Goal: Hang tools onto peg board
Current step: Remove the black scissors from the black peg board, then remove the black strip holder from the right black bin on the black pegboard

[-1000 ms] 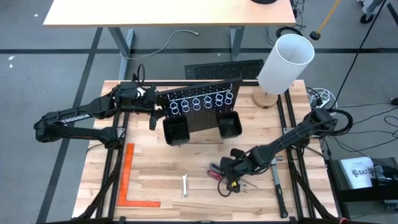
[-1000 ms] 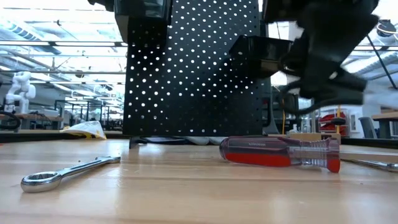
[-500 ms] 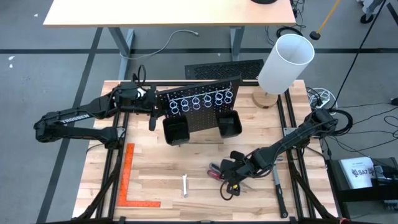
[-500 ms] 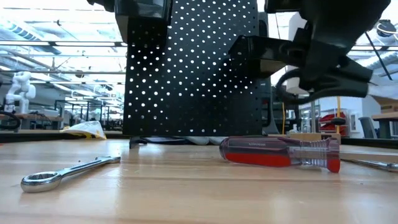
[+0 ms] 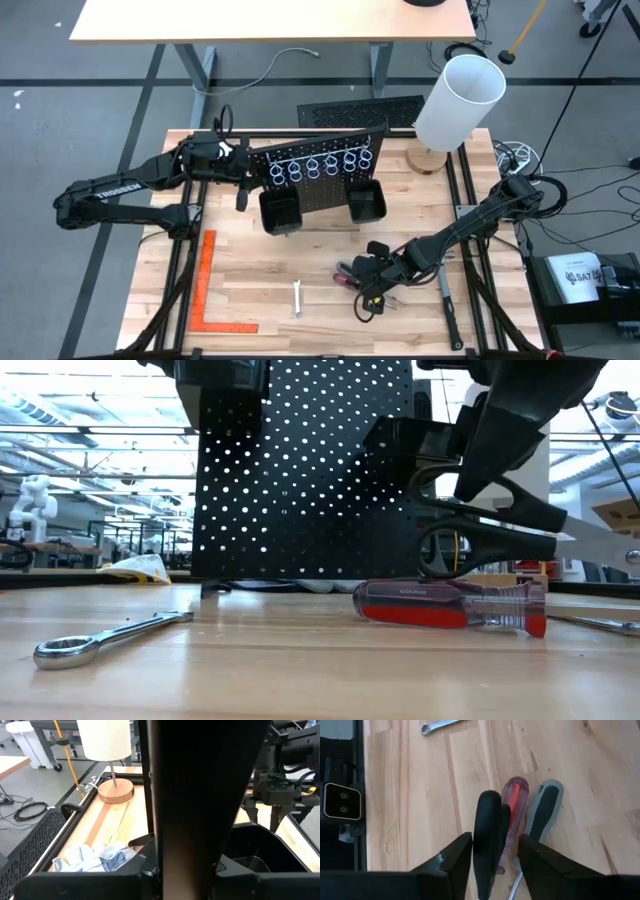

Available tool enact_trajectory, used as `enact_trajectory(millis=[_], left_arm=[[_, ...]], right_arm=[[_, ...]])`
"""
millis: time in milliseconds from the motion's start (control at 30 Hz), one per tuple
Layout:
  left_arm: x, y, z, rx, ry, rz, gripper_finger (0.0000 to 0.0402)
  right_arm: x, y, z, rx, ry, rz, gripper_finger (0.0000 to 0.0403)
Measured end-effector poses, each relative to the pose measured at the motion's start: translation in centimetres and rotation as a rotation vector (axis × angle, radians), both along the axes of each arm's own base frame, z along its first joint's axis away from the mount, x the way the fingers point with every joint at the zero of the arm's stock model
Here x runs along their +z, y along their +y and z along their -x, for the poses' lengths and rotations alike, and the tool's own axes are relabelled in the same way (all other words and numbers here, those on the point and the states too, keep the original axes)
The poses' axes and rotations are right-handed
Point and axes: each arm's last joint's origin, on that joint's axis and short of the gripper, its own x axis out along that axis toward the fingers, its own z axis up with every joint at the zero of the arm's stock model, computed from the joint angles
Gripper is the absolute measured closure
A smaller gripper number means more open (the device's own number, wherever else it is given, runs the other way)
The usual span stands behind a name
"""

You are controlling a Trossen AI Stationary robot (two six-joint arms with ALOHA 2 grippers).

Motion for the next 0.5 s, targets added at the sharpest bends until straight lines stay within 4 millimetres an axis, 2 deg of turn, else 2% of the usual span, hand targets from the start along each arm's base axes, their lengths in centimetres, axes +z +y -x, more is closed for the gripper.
enact_trajectory(millis=[133, 300, 500], left_arm=[[-0.1, 0.0, 0.0, -0.007, 0.015, -0.01, 0.0335], [-0.3, -0.1, 0.1, -0.013, 0.034, -0.011, 0.0335], [-0.4, 0.0, 0.1, -0.014, 0.036, -0.014, 0.0335]], right_arm=[[0.6, 0.2, -0.3, 0.039, -0.047, 0.007, 0.0234], [2.3, 0.5, -0.9, 0.096, -0.099, 0.035, 0.0233], [5.8, 0.7, -1.7, 0.148, -0.156, 0.127, 0.0242]])
